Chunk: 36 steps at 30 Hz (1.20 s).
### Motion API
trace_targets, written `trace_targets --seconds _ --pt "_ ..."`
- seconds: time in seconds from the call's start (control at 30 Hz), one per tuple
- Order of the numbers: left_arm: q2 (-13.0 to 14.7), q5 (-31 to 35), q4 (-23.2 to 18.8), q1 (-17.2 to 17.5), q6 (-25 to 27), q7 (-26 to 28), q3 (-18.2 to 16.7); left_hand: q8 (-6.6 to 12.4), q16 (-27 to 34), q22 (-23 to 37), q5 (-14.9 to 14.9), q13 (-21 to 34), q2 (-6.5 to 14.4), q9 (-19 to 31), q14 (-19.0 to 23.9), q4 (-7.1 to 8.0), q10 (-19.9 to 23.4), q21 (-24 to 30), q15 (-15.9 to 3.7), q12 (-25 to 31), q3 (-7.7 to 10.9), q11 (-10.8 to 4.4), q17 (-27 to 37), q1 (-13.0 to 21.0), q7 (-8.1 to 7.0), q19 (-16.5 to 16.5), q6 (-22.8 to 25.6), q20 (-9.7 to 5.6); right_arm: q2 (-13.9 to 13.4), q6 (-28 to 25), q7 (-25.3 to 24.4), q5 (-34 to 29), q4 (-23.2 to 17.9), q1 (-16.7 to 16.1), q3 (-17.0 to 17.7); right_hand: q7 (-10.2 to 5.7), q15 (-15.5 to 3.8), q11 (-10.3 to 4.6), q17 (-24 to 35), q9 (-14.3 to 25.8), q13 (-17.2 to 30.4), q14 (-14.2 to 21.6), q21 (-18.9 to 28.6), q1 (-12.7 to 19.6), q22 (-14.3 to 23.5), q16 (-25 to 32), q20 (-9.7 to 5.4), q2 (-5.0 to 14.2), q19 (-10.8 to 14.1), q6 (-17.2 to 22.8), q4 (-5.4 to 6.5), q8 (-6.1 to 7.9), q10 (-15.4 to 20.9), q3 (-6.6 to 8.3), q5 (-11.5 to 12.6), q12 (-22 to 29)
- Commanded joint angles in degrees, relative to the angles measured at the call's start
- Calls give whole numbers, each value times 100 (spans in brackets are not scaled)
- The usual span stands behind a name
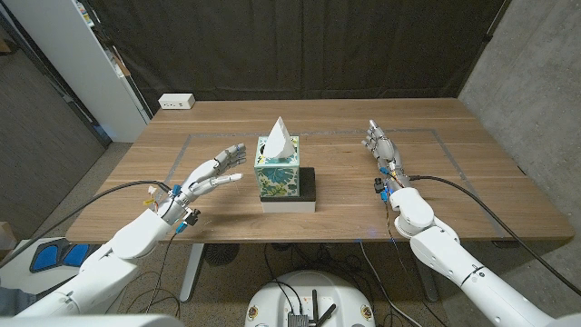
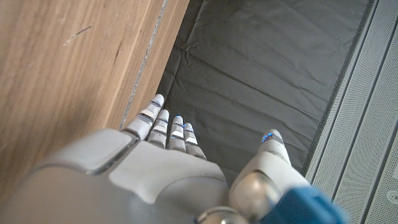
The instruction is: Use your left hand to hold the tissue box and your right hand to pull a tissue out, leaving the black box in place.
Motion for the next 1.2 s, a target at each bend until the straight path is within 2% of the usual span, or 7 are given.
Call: trace_targets --seconds 0.03,0.17,0.2,0.37,0.73,0.93,1.2 --pt "217 20 107 -354 80 -432 148 36 50 6 3 17 23 4 4 -3 -18 4 -31 51 -5 -35 18 83 21 -5 35 -34 45 42 -115 -77 -93 -135 12 36 21 17 3 11 6 7 -19 31 14 20 23 18 20 11 -33 8 48 10 14 16" --pt "259 275 69 -485 166 -405 187 45 41 6 7 15 28 3 -26 -6 -33 -8 -46 51 -7 -36 17 113 -9 -53 39 -47 44 79 -133 -94 -127 -166 35 35 20 6 1 11 6 6 -18 31 14 20 26 17 20 7 -33 6 49 9 13 17" --pt "275 46 149 -585 127 -630 288 46 38 6 7 15 29 3 -36 -6 -39 -11 -43 50 -8 -38 17 119 -9 -64 38 -53 47 68 -153 -101 -145 -175 41 33 20 9 1 11 6 7 -19 31 14 21 27 16 18 8 -33 7 49 9 13 17" --pt "319 41 184 -723 177 -750 389 54 30 7 10 12 34 4 -72 -7 -87 -13 -48 40 -11 -45 16 152 -32 -94 41 -54 51 48 -207 -148 -198 -213 48 35 25 8 -2 11 6 4 -20 30 14 20 33 13 14 4 -33 5 48 7 13 16" --pt "353 235 219 -1001 251 -779 518 83 46 7 20 6 56 4 -59 -11 -56 -7 -68 66 -6 -100 13 233 -50 -125 84 -61 55 57 -250 -151 -260 -316 85 18 33 25 -8 11 7 1 -21 29 14 20 36 9 6 -15 -34 -1 44 4 13 13" --pt "339 117 312 -1239 248 -1060 725 93 56 7 25 2 70 4 -40 -12 -47 3 -105 75 2 -120 12 280 -63 -119 98 -61 100 132 -311 -188 -237 -365 101 15 40 29 -11 11 7 -11 -24 29 14 16 43 8 -4 -23 -34 -3 47 2 13 14" --pt "307 182 384 -1371 296 -1077 835 99 62 7 28 -3 82 4 -29 -13 -40 15 -111 82 9 -128 11 328 -69 -104 105 -63 125 223 -346 -217 -259 -443 127 8 43 30 -14 12 7 -14 -27 28 14 16 44 6 -13 -33 -34 -6 47 1 13 14"
